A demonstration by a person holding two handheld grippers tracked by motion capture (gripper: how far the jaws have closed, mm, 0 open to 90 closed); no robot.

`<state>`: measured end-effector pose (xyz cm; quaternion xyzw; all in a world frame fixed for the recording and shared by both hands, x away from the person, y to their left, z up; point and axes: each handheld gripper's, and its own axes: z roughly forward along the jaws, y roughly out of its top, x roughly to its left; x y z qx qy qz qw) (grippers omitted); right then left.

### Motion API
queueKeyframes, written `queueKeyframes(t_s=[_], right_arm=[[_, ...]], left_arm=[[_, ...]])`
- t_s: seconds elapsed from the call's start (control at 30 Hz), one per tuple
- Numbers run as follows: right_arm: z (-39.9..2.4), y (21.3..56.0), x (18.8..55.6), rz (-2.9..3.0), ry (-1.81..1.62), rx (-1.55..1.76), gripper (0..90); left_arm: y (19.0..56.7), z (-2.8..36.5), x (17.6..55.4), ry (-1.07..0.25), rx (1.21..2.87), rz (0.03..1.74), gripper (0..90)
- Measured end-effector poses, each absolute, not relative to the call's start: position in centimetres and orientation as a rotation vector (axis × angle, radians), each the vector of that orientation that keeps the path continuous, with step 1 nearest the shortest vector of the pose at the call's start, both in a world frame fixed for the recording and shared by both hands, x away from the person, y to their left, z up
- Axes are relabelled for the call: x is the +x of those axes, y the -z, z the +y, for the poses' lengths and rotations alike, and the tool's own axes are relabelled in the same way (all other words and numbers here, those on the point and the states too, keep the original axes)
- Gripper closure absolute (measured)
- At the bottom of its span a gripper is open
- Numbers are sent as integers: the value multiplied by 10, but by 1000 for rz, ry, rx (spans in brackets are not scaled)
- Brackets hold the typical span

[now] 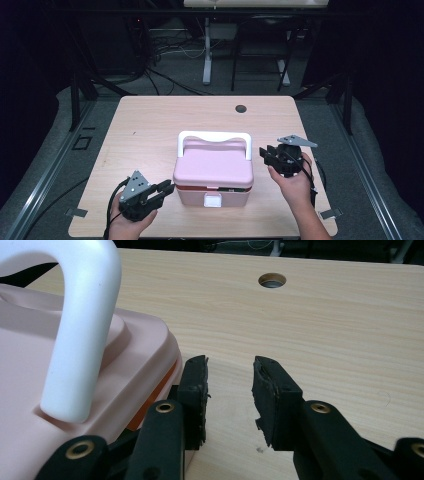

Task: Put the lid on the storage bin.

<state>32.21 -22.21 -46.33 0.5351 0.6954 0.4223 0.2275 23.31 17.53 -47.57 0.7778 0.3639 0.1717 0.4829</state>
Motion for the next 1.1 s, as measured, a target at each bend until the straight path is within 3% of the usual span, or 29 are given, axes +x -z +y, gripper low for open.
queueKeyframes(t_s=[0.53,1.1], right_arm=[[-223,463,322,1913,-1169,1477,667],[-227,462,322,1916,-1189,1480,626]], left_arm=[[478,180,232,-422,1887,894,769],[494,194,251,-419,1858,999,602]])
